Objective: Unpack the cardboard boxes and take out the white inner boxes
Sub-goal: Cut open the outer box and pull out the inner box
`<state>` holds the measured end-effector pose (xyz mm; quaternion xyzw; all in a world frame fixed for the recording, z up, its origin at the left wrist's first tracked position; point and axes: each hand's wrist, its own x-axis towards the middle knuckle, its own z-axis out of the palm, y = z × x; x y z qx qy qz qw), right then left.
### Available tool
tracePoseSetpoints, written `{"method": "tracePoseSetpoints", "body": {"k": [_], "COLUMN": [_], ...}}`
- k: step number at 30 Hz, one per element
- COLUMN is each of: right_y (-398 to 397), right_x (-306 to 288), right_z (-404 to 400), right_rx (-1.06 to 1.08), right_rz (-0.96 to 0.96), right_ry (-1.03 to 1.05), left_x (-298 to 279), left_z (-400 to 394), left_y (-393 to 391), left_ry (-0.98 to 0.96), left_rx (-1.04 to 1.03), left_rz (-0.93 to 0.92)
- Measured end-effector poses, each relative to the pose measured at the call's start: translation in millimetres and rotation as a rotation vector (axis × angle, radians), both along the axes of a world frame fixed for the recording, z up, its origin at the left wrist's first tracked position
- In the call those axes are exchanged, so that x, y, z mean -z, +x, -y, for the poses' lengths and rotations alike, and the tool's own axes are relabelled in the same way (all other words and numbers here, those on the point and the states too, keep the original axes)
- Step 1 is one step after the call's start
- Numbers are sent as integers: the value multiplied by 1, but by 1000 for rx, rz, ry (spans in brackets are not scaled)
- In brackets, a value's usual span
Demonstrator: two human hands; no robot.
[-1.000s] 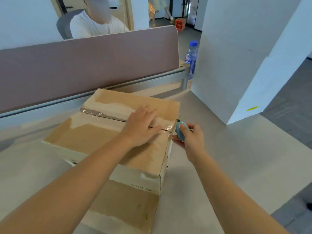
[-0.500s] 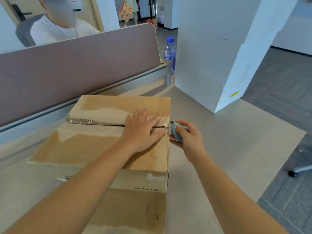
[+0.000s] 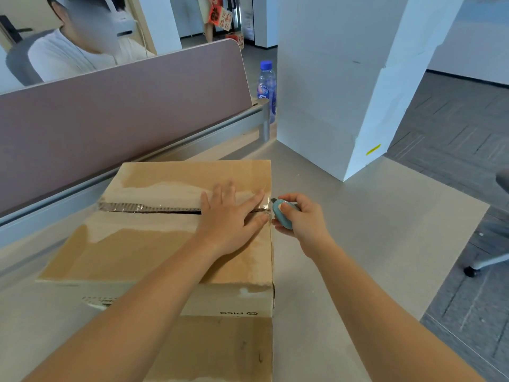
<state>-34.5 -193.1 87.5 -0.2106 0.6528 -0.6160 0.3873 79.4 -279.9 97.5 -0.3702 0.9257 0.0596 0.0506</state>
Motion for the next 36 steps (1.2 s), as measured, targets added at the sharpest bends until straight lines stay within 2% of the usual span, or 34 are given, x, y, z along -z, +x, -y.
{"method": "tracePoseSetpoints", "body": {"k": [4,17,26,36], "right_y": [1,-4,-9,2], "right_x": [0,1,-2,7], "right_z": [-1,-8,-13,-20], "right_rx": [-16,-158,-254,-88], "right_rz": [9,-157,-198,91], "right_ry": [-1,4,26,15], "left_x": [0,-1,-3,0], "left_z": [-1,-2,-2,-2], "left_y": [0,-1,-1,0], "left_ry": [7,11,9,-20], "left_rx": [-9,-13,-20,-23], "left_rz": [-6,8,27,32]}}
